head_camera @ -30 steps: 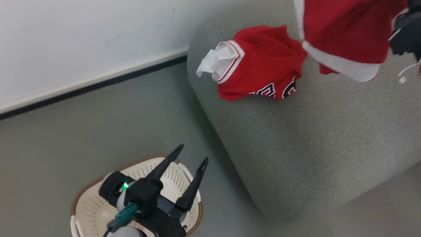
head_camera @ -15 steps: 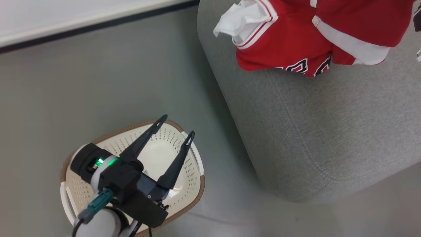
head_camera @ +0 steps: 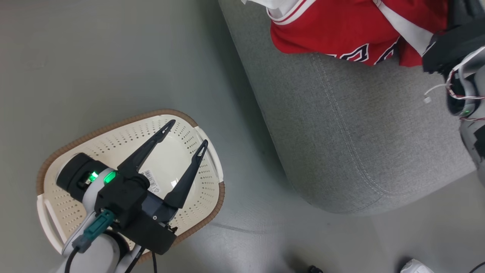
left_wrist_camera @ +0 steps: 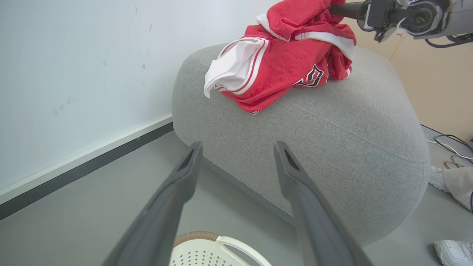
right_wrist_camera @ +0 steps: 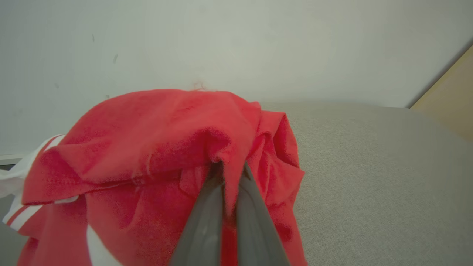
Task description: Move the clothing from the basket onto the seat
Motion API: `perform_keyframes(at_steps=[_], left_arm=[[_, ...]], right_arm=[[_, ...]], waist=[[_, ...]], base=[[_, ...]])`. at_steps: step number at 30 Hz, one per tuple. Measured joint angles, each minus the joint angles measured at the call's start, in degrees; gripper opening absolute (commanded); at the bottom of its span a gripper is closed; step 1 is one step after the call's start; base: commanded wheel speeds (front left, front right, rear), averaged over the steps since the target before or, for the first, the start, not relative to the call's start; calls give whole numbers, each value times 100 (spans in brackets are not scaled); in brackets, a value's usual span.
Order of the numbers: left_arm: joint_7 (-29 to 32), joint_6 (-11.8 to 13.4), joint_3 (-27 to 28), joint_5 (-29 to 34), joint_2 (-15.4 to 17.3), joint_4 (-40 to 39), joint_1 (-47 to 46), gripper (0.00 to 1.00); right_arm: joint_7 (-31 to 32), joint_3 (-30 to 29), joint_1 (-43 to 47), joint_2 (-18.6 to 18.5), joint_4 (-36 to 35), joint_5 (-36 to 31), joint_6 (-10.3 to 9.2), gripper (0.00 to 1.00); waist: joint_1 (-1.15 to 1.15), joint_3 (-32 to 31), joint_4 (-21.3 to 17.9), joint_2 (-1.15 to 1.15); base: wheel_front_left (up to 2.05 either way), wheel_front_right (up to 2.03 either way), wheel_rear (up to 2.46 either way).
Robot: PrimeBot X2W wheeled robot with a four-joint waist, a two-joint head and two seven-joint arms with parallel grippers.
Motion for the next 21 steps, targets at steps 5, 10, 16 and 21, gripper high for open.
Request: perform_keyframes(at_steps=[5, 10, 16, 21], left_arm=[[0, 4, 51, 0, 51, 9, 3, 100], [-1, 18, 71, -2, 52, 59, 57, 100], [-87, 109, 121, -64, -25, 181, 164, 100], [-269, 203, 194, -301, -230, 336, 277, 100]], right_arm=[[-149, 44, 51, 215, 141, -2, 10, 62], [-208, 120, 188, 242, 200, -63, 60, 100], [-257, 170, 492, 327, 196, -109, 102, 100], [-259, 249, 876, 375, 65, -230, 101, 100]], waist=[[0, 33, -133, 0], [-2, -77, -227, -1], [-1, -273, -313, -1], [-2, -551, -381, -1]], base=[[0, 0, 0], [0, 0, 0], [0, 0, 0], [0, 0, 0]])
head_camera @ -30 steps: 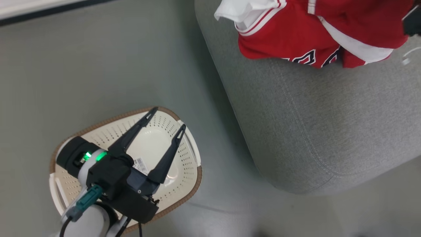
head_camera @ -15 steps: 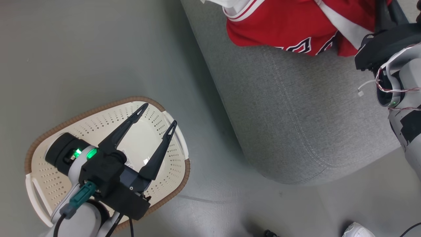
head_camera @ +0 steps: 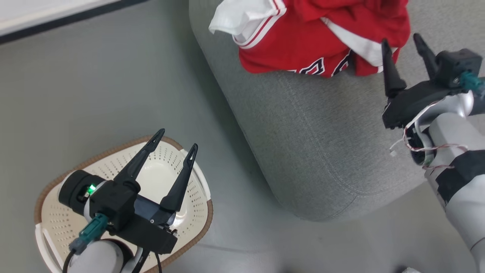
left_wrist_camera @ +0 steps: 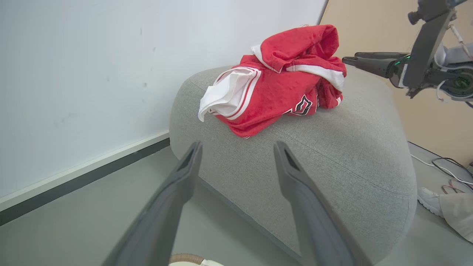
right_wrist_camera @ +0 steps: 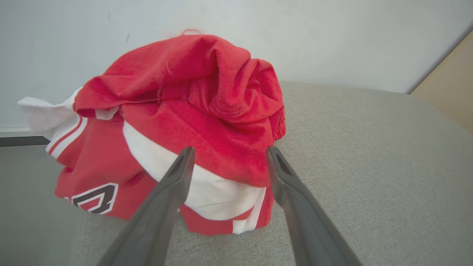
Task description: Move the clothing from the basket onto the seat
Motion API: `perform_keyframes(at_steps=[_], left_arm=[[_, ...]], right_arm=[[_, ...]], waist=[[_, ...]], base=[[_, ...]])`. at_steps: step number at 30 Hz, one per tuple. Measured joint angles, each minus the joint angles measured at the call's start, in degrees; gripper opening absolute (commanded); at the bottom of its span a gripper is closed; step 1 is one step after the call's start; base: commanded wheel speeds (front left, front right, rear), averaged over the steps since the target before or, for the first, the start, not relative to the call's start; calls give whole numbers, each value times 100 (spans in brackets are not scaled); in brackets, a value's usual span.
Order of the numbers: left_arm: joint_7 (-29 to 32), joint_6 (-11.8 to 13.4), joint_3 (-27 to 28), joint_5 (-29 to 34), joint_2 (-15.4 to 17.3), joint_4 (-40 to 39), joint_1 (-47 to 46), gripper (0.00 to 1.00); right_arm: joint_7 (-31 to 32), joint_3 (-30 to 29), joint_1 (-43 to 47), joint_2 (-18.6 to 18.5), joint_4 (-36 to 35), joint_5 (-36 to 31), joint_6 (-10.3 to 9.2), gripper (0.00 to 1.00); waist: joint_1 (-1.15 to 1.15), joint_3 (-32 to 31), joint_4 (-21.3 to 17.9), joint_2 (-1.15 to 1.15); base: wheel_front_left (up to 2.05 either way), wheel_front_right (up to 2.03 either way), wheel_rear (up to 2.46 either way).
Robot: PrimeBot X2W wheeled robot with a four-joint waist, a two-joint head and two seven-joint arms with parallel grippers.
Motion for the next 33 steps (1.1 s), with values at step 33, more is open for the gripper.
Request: perform_keyframes(at_steps=[33], left_arm=[[-649, 670, 1020, -660, -559, 1371, 1044, 100]], right_arm=[[-25, -102, 2489, 87, -2092, -291, -305, 100]], waist=[[-1, -2179, 1210, -2]], base=[[0, 0, 0]])
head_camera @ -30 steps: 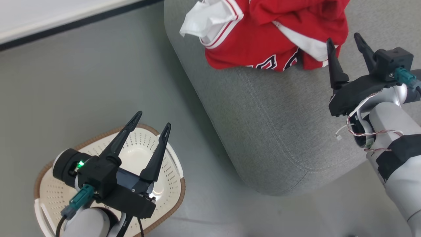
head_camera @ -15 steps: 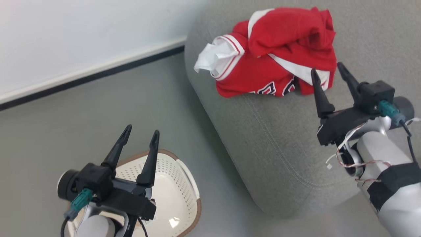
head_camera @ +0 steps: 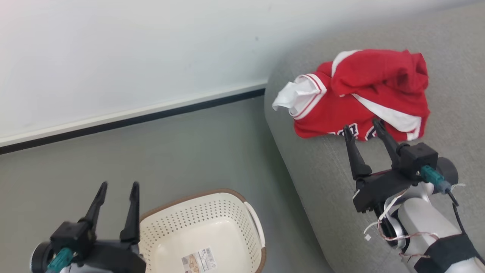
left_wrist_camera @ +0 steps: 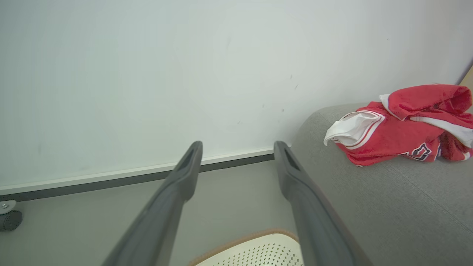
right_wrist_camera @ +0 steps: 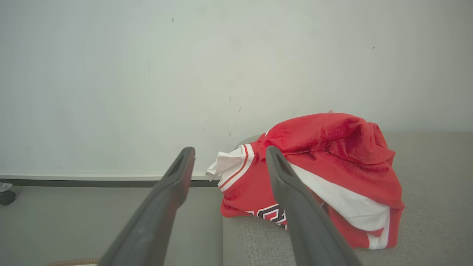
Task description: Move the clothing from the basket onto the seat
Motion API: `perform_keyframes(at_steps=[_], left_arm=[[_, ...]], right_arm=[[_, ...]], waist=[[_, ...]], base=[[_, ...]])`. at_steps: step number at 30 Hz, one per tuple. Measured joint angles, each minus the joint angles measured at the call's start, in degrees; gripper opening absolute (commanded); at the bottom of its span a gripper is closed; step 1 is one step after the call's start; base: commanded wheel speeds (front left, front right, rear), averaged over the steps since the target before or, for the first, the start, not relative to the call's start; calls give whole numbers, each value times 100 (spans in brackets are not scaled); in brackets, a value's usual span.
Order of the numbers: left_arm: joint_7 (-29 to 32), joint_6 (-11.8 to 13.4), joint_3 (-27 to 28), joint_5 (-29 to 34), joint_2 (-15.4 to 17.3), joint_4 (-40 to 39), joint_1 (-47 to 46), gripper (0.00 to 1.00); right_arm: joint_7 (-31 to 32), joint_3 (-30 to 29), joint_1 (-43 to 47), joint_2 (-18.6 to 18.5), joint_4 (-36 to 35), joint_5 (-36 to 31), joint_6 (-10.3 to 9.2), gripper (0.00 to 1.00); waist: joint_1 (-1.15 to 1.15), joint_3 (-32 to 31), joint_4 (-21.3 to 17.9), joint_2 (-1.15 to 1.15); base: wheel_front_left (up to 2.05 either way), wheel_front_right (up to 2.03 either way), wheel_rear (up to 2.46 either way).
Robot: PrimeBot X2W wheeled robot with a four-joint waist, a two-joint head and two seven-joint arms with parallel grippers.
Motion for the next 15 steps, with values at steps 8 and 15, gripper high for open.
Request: perform_keyframes(at_steps=[8, 15], left_arm=[[-49, 87, 439, -104, 92, 5, 737, 100], [-75, 136, 684, -145, -42, -88, 1237, 100]], right_arm=[[0, -76, 694, 160, -593, -146, -108, 100], [0, -272, 1338, 267, -891, -189, -177, 100]], waist=[[0, -354, 326, 0], [0, -603, 410, 0]], base=[[0, 0, 0], [0, 0, 0]])
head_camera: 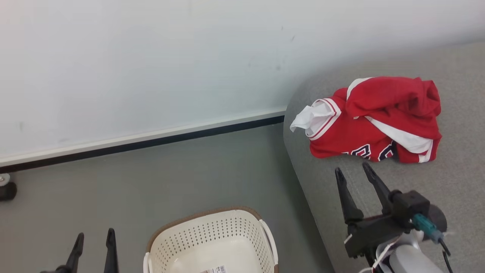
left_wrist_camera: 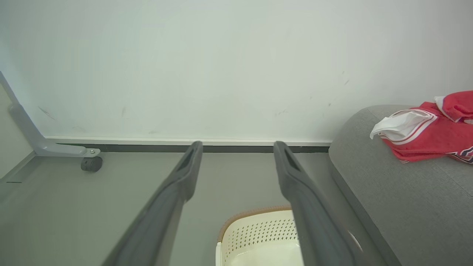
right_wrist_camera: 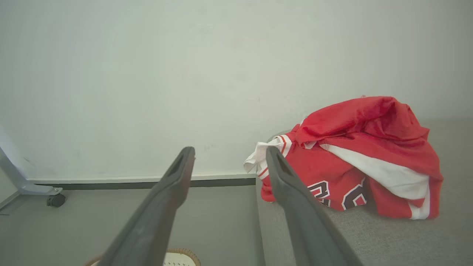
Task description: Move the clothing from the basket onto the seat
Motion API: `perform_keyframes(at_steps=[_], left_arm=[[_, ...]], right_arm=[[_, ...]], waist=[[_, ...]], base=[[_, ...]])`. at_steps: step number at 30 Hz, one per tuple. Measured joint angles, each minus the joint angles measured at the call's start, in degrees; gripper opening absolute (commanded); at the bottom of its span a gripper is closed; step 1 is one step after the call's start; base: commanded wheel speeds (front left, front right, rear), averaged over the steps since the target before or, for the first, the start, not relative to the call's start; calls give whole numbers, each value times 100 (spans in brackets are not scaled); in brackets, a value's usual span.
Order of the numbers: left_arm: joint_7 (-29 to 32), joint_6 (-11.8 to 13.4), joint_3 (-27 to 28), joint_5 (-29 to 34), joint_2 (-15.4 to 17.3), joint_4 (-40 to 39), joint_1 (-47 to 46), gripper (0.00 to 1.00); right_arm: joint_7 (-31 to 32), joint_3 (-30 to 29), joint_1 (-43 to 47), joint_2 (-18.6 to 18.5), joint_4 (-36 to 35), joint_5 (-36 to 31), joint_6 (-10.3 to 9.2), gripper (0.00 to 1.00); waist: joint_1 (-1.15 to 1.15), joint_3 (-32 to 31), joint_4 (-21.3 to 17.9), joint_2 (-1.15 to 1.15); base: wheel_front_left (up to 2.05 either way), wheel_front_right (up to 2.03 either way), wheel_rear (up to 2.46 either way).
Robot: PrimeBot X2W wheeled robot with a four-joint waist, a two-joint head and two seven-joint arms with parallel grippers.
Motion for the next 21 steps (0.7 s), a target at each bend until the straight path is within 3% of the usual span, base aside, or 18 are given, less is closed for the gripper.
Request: perform_keyframes(at_steps=[21], left_arm=[[-31, 14, 370, 41, -234, -450, 804, 100]], right_arm=[[0, -577, 1161, 54, -734, -322, -31, 100]], waist=[[1, -326, -23, 1]], base=[[0, 0, 0]])
